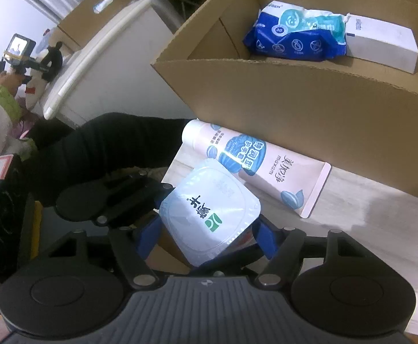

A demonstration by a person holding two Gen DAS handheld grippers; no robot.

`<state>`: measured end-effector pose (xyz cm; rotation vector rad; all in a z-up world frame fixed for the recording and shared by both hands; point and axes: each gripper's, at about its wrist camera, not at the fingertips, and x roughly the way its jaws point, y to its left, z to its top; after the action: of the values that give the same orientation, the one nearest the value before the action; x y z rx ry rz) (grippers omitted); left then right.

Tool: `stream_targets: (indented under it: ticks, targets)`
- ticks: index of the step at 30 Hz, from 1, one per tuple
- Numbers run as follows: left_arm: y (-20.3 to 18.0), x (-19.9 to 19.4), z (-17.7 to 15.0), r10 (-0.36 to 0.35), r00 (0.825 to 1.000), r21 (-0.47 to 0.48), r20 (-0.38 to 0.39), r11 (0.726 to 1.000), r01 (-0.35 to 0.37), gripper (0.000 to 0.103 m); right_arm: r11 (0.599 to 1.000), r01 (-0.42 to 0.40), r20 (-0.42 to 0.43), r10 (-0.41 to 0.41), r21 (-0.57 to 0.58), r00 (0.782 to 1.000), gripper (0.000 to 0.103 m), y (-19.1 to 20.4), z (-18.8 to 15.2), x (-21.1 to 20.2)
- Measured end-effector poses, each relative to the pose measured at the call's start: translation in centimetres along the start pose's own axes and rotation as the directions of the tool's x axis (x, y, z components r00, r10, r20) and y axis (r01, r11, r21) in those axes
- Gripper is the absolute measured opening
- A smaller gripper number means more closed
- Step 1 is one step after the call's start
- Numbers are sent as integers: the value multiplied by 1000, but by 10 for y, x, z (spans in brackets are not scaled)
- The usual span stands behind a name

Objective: Organize objects
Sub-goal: 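Lift the white square package with both grippers over the cardboard box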

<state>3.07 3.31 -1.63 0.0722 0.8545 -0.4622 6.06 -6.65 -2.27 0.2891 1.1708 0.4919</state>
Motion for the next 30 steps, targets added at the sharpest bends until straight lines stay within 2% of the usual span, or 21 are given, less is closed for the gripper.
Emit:
stream_targets:
  ticks: [13,30]
  targets:
    - [-3,-10,6,-2,1000,6,20,1000,2,60,1000,11,39,-10,-18,999,69,7,-3,-17]
    - [-27,-64,42,6,992,62,123,998,-13,60,997,23,155,-11,-73,988,69,37,2,-93]
